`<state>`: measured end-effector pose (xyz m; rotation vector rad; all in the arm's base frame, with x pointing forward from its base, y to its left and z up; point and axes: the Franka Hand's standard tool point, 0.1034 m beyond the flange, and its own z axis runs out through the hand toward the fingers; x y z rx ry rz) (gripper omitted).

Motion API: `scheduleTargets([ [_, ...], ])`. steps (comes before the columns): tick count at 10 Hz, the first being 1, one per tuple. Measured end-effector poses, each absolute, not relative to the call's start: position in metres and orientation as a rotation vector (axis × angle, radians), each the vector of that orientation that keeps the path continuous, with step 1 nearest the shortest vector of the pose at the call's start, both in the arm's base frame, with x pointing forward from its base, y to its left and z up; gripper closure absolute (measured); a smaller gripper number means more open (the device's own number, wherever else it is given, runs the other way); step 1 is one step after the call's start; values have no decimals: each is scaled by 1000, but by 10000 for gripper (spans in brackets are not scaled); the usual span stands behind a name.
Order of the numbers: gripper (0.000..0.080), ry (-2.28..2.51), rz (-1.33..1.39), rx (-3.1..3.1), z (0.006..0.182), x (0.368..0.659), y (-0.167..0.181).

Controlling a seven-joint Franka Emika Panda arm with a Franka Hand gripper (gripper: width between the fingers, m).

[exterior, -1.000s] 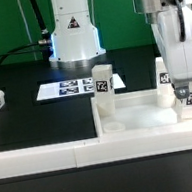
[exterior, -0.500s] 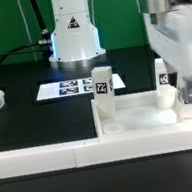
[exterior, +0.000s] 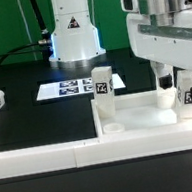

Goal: Assemble square table

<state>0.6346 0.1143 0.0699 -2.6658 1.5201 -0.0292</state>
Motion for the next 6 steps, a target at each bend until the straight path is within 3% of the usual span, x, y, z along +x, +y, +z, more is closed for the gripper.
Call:
scheduleTargets([
  [4, 150, 786, -124, -2969, 78, 641, 129],
  [6, 150, 677, -136, -2999, 77, 642, 126],
])
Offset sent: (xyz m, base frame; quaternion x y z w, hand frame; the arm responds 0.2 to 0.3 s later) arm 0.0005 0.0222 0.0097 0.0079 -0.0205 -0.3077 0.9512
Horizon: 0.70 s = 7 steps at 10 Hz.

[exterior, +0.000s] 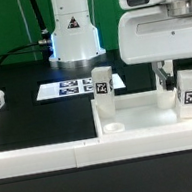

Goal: Assemble square table

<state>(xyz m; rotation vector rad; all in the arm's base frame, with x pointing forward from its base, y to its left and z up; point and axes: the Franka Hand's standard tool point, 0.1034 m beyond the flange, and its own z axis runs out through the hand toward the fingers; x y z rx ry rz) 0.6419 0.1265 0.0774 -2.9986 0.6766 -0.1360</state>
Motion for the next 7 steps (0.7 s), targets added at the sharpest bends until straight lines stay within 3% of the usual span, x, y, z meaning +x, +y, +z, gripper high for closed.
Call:
scheduleTargets([
  [2, 431, 727, -134, -2989, 77, 642, 123],
  [3, 491, 903, -118, -2945, 74, 639, 117],
  [7, 493, 1596, -70, -2646, 73, 634, 115],
])
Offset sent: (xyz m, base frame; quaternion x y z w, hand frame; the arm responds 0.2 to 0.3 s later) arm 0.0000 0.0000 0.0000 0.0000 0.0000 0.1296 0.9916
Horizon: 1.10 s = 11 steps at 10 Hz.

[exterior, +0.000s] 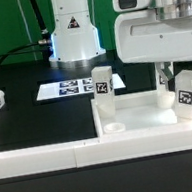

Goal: Assemble square table

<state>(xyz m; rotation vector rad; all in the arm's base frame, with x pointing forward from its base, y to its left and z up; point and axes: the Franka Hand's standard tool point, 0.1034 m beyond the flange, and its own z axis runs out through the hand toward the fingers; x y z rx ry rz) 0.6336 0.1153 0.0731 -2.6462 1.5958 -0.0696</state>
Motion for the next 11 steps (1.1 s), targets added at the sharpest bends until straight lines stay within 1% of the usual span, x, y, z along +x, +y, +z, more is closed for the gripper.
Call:
scheduleTargets([
  [2, 504, 2103, 5, -2236, 74, 630, 115],
  [3, 505, 2263, 57, -2021, 73, 630, 113],
  [4, 505, 2331, 103, -1887, 71, 629, 110],
  [7, 505, 2335, 102, -1888, 71, 628, 112],
  [8, 324, 2323, 97, -1903, 70, 628, 113],
  [9, 209, 2023, 25, -2199, 61, 622, 118],
  [10, 209, 1791, 16, -2385, 59, 620, 119],
  [11, 162, 1766, 7, -2408, 59, 621, 116],
])
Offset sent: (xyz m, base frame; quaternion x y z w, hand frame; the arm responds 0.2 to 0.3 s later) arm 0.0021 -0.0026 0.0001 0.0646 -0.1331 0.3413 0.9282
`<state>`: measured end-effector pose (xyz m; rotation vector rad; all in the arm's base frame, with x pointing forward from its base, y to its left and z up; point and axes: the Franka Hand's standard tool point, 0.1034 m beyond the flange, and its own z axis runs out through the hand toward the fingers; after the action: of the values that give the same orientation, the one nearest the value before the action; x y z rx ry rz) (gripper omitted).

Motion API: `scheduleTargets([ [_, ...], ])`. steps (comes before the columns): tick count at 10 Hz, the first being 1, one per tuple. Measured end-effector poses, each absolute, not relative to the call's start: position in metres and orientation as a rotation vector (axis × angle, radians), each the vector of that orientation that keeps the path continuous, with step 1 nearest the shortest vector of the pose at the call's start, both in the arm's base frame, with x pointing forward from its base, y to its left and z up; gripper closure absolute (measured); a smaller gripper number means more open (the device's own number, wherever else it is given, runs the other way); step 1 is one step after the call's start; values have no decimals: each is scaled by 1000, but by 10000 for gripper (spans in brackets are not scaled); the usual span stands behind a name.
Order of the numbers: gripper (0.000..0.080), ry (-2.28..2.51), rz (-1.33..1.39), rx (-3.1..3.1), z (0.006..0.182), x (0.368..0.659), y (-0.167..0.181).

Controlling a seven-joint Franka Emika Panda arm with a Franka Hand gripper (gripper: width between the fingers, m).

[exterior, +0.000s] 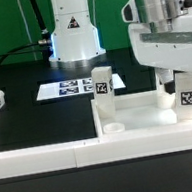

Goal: Assemble square table

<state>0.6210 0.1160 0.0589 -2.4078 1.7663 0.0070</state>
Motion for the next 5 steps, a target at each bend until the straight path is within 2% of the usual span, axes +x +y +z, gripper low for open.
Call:
scheduleTargets([
  [2, 153, 1619, -10, -2516, 59, 621, 114],
  [5, 151, 921, -104, -2890, 71, 631, 121],
])
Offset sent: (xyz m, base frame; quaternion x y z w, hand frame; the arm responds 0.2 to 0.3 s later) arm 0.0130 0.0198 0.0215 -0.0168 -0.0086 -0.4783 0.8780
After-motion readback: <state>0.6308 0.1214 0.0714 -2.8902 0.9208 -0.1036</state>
